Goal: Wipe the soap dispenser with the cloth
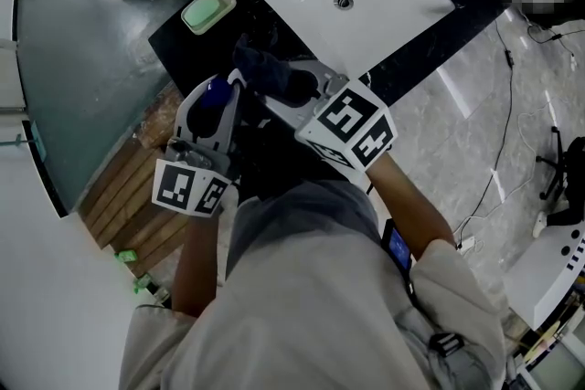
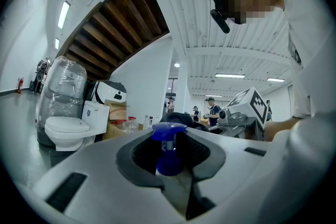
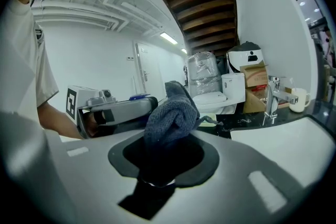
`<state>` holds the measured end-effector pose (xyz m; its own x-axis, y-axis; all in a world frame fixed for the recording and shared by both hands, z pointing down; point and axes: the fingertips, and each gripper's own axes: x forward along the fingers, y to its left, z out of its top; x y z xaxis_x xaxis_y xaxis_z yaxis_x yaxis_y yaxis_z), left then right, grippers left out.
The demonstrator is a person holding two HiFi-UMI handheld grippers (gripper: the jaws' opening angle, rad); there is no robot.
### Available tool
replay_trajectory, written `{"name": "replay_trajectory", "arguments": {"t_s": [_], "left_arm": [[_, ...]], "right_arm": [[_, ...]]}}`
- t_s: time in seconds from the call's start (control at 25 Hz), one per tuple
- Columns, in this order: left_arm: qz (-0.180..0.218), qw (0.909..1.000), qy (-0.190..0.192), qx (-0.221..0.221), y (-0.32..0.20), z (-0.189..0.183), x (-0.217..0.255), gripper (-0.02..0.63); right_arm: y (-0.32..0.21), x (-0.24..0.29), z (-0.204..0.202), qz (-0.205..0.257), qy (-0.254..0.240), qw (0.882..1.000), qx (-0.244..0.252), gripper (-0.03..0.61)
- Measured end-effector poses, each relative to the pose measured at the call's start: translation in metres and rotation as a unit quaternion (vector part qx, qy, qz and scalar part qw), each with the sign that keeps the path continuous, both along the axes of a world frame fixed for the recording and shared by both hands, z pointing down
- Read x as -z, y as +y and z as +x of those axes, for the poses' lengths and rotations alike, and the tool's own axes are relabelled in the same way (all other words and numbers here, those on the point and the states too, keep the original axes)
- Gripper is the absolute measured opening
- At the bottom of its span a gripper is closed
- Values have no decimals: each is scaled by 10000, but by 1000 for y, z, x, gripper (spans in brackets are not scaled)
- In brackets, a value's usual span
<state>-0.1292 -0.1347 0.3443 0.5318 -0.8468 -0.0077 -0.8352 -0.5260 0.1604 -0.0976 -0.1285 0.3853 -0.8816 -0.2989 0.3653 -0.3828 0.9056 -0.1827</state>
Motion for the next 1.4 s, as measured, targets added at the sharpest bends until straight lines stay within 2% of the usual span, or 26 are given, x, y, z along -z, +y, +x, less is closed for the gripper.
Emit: {"name": "replay_trajectory", "arguments": {"t_s": [0.4, 1.4], "left_arm": [[34, 10000, -28, 16, 0, 2, 1, 89], [85, 9999, -135, 1, 0, 6, 2, 89]], "right_arm": [[-7, -18, 7, -226, 81, 9995, -197, 97], [-4, -64, 14, -651, 402, 9966, -288, 97]]}}
